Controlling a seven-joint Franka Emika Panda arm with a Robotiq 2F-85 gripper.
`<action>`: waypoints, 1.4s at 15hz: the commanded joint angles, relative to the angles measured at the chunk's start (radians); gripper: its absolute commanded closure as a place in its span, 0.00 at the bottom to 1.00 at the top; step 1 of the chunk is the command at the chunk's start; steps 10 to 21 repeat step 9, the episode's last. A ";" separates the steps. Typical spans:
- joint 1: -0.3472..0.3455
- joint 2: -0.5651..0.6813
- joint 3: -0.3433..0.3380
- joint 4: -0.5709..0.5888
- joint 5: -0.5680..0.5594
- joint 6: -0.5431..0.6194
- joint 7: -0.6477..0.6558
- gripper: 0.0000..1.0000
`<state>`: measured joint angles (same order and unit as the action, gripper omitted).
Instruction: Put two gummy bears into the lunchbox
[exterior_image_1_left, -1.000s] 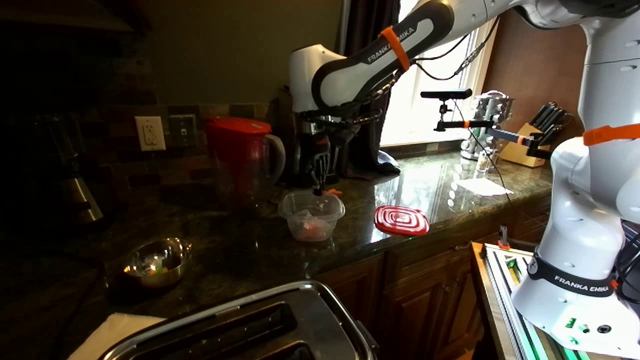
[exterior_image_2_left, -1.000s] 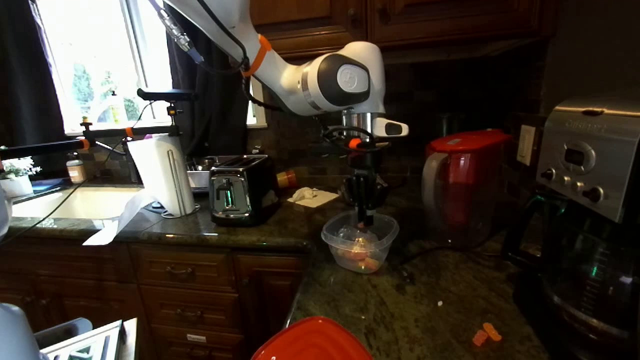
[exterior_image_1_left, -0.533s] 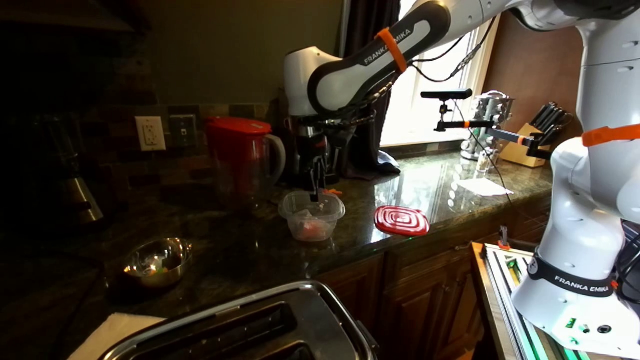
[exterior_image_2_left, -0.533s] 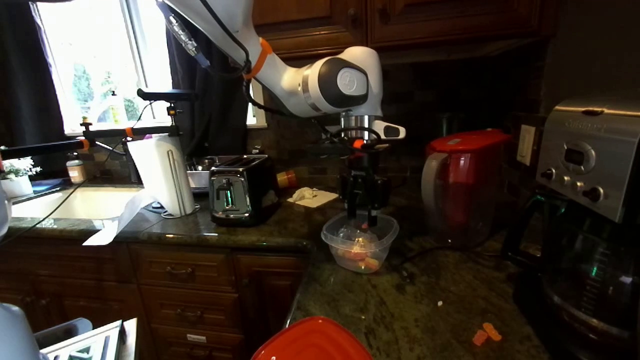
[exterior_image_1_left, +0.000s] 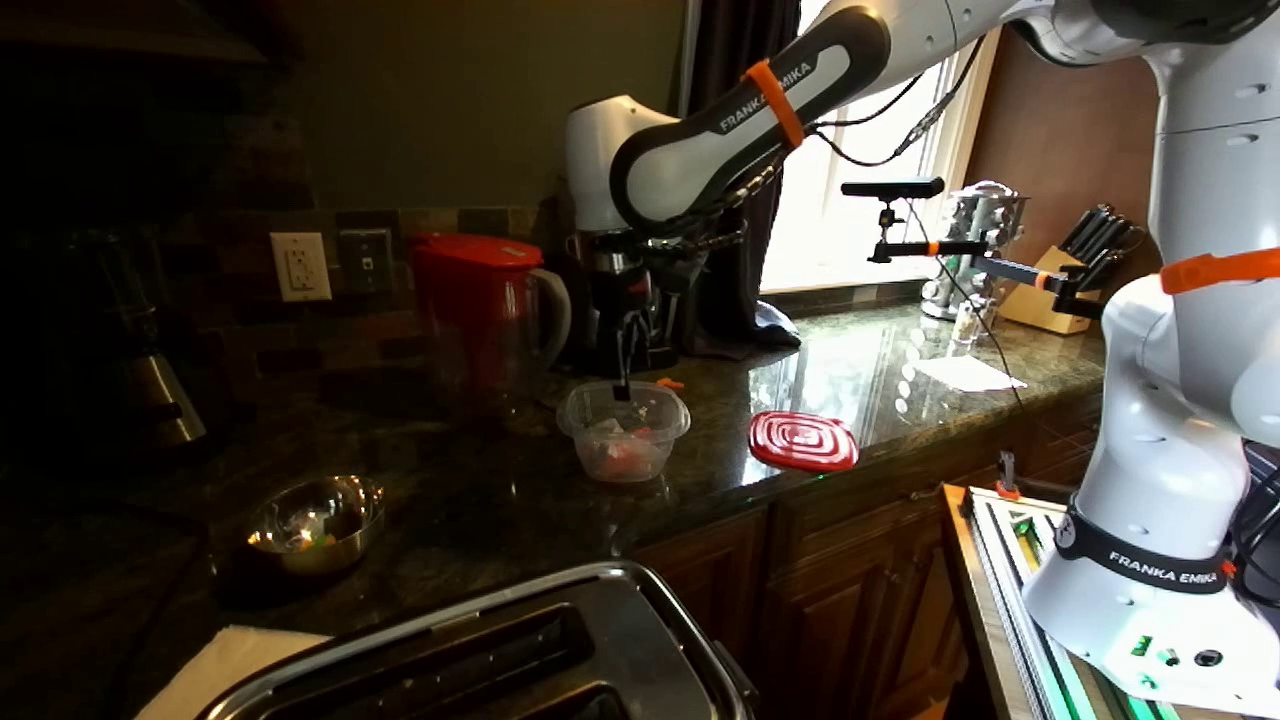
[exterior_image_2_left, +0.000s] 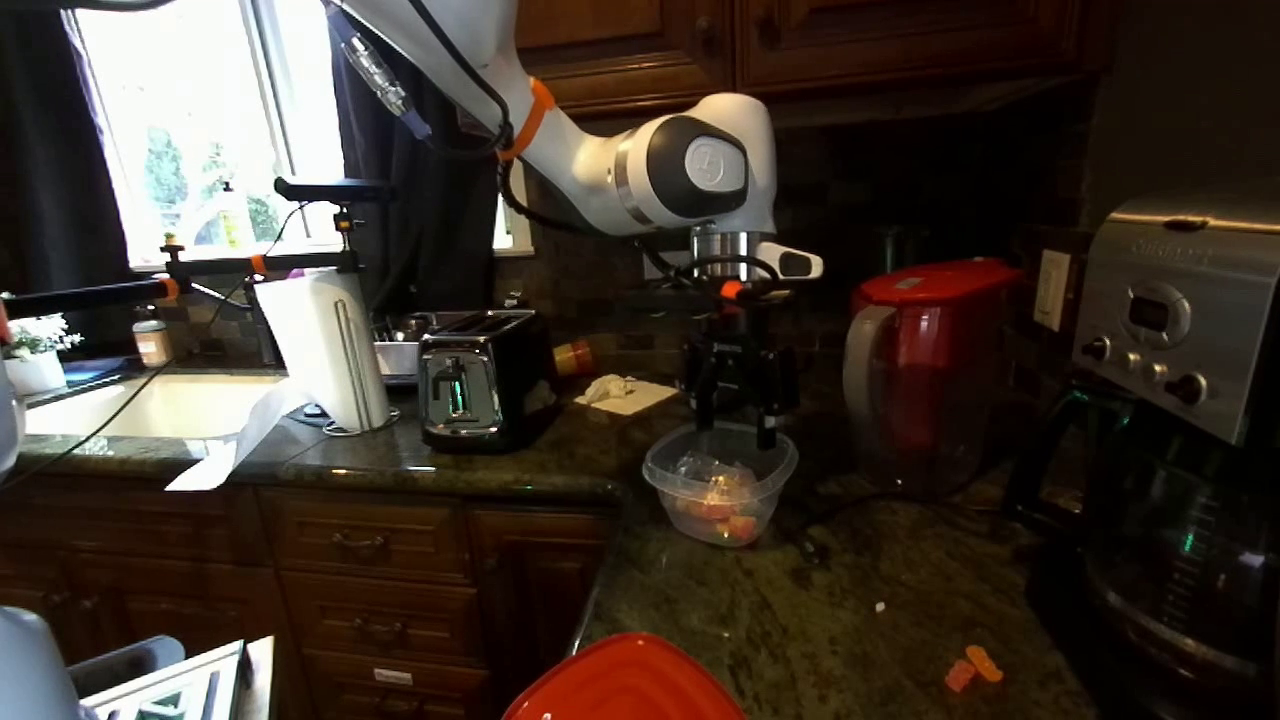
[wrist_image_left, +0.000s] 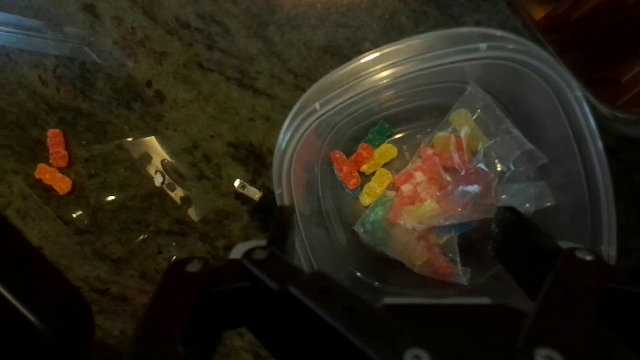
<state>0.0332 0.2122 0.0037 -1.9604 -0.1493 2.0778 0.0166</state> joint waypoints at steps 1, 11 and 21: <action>-0.023 0.008 -0.014 0.020 0.022 -0.011 -0.003 0.00; -0.137 -0.016 -0.079 0.010 0.215 0.057 -0.035 0.00; -0.137 -0.016 -0.079 0.010 0.215 0.057 -0.035 0.00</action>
